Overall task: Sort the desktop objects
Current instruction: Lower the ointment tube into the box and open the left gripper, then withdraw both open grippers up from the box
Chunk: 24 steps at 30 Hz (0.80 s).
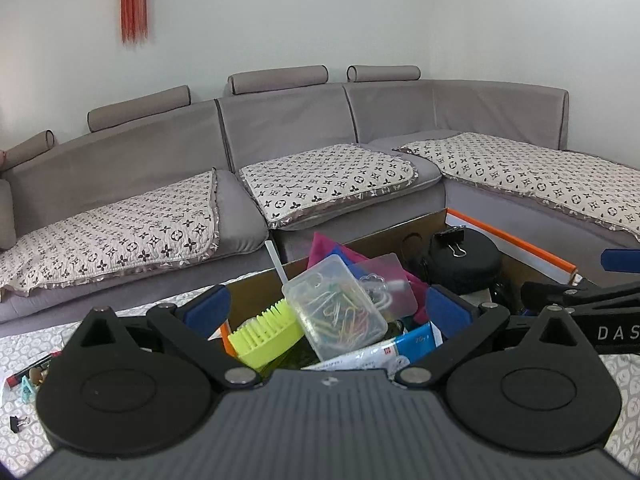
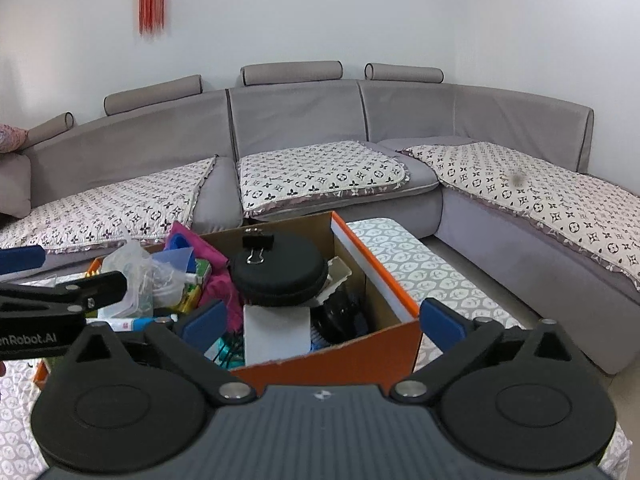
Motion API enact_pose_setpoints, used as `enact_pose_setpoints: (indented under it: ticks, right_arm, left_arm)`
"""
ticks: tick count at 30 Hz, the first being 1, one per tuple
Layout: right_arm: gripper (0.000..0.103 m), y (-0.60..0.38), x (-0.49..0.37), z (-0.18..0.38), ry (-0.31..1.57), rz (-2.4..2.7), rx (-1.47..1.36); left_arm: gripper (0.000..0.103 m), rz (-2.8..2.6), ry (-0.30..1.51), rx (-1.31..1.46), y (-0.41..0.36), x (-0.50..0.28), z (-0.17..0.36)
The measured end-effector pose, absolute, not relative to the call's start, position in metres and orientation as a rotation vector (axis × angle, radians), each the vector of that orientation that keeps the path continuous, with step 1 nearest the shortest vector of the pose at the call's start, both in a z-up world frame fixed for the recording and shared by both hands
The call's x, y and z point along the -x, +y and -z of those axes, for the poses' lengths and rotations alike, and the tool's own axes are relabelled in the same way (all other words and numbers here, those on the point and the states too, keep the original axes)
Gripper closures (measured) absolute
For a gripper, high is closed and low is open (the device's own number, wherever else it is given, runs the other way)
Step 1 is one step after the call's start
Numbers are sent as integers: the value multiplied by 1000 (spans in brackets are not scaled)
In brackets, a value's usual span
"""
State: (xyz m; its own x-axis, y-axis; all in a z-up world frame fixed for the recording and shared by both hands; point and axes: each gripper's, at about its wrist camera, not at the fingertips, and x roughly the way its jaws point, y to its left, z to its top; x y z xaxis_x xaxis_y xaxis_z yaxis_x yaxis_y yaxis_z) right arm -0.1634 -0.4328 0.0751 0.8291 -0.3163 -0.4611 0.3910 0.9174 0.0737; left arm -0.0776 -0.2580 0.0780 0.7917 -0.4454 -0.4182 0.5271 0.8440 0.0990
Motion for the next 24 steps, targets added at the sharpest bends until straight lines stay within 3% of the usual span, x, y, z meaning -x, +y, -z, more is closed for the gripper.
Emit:
enact_pose_setpoints:
  ticks: [24]
  right_arm:
    - [0, -387, 184, -74, 473, 309, -178]
  left_arm:
    - [0, 542, 393, -184, -219, 94, -69]
